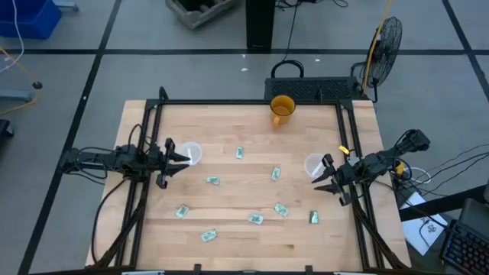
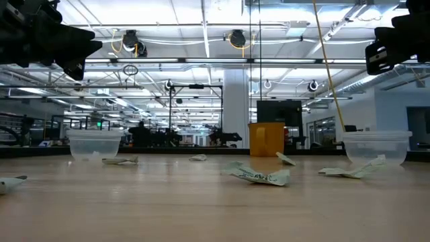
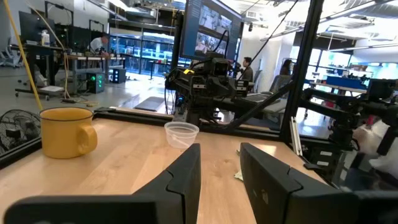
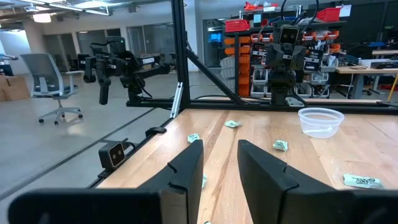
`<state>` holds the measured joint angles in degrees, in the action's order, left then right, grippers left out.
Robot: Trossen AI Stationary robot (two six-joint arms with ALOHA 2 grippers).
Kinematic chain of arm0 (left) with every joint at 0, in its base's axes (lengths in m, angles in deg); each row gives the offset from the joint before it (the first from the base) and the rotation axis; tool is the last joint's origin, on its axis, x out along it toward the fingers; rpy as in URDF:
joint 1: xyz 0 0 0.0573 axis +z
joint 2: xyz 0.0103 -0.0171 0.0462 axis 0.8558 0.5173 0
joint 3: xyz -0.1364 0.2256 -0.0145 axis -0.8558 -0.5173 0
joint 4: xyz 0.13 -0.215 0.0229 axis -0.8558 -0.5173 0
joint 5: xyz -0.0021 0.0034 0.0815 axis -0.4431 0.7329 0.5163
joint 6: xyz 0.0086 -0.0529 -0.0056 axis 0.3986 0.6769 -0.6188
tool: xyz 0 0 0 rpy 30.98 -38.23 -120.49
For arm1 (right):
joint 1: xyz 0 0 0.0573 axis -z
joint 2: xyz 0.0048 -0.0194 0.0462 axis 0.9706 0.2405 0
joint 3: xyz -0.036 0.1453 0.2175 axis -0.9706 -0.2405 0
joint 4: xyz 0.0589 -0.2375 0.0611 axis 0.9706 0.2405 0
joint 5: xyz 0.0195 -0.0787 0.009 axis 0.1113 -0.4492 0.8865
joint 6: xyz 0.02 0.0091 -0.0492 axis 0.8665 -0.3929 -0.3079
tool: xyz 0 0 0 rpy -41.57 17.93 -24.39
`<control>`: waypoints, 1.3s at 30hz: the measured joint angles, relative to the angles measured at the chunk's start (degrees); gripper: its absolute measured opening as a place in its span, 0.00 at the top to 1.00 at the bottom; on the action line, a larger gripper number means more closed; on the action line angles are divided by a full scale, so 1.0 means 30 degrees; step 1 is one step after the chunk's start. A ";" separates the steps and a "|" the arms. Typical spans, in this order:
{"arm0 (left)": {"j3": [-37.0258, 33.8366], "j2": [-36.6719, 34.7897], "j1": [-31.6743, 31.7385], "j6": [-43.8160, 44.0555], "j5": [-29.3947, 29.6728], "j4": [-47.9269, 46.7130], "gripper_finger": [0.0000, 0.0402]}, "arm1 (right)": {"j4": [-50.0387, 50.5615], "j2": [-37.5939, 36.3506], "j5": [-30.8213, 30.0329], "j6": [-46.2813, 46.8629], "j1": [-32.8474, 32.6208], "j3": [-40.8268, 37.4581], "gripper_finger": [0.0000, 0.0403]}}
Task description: Pick and place Stevia / Truvia into bins
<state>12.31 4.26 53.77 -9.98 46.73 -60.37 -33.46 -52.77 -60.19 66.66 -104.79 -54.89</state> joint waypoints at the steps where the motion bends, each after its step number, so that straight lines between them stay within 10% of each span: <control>1: 0.0000 0.0005 0.0002 0.0000 -0.0001 0.0003 0.71 | 0.0001 0.0000 0.0000 -0.0002 0.0000 0.0006 0.76; 39: 0.0000 0.0004 0.0001 0.0004 -0.0004 -0.0003 0.71 | -0.0172 0.0000 0.0000 0.0428 0.0000 0.0007 0.76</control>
<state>12.31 4.27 53.78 -9.97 46.72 -60.38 -33.98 -52.77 -60.19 67.95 -104.79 -54.86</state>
